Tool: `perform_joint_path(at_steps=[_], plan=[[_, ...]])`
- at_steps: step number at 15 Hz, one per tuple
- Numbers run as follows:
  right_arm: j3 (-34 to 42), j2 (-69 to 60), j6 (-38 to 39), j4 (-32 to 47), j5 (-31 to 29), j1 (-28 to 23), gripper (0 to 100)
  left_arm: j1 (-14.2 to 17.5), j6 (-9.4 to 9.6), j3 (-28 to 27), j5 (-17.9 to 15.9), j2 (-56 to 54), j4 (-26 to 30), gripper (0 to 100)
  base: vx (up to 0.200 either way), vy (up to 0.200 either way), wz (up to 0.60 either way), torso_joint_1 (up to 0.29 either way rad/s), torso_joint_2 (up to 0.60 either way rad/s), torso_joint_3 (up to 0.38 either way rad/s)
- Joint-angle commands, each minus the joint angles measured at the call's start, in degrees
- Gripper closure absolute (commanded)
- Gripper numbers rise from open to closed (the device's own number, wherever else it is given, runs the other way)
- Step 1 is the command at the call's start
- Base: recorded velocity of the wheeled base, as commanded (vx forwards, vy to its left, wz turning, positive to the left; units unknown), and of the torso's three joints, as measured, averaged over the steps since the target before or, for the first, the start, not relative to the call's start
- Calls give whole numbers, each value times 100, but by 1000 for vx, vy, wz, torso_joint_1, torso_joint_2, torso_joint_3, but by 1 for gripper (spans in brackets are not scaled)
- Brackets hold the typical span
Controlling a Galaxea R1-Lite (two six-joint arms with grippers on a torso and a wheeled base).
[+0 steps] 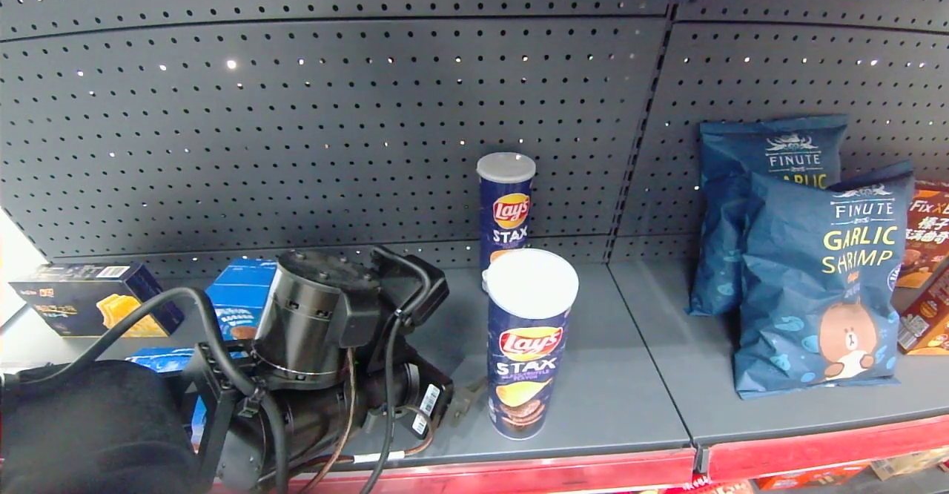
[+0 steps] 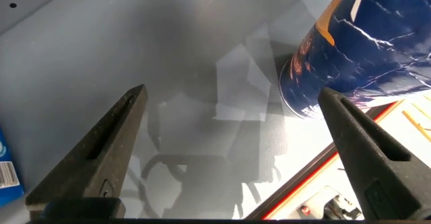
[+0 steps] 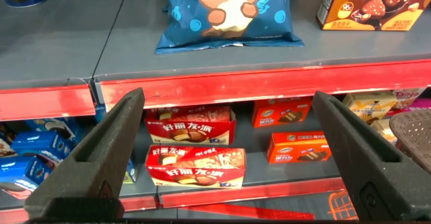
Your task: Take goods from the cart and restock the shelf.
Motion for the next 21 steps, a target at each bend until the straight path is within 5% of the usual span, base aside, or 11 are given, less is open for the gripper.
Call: perform_joint_path(at_steps=[1, 4, 5, 8, 9, 11, 14, 16, 17, 21], plan=[[0, 7, 2, 2, -1, 0, 0, 26, -2, 59, -1, -15, 2, 0, 0, 0, 0, 0, 0, 0], [0, 7, 2, 2, -1, 0, 0, 413, 94, 41, 25, -463, 72, 0, 0, 0, 0, 0, 0, 0], [0, 7, 2, 2, -1, 0, 0, 606, 244, 15, 8, -648, 72, 0, 0, 0, 0, 0, 0, 0], [0, 7, 2, -7, -1, 0, 0, 1072, 1114, 191, 25, -1659, 72, 0, 0, 0, 0, 0, 0, 0], [0, 7, 2, 2, -1, 0, 0, 1090, 1123, 288, 60, -1914, 72, 0, 0, 0, 0, 0, 0, 0], [0, 7, 2, -7, -1, 0, 0, 1591, 973, 1043, 623, -3162, 116, 0, 0, 0, 0, 0, 0, 0], [0, 7, 2, 2, -1, 0, 0, 2188, 147, 2485, 614, -4990, 626, 0, 0, 0, 0, 0, 0, 0], [0, 7, 2, 2, -1, 0, 0, 2742, 6, 3285, 614, -6115, 1118, 0, 0, 0, 0, 0, 0, 0], [0, 7, 2, -7, -1, 0, 0, 3155, -11, 3627, 526, -6827, 1513, 0, 0, 0, 0, 0, 0, 0], [0, 7, 2, 2, -1, 0, 0, 4140, -134, 4207, -863, -8145, 1909, 0, 0, 0, 0, 0, 0, 0]])
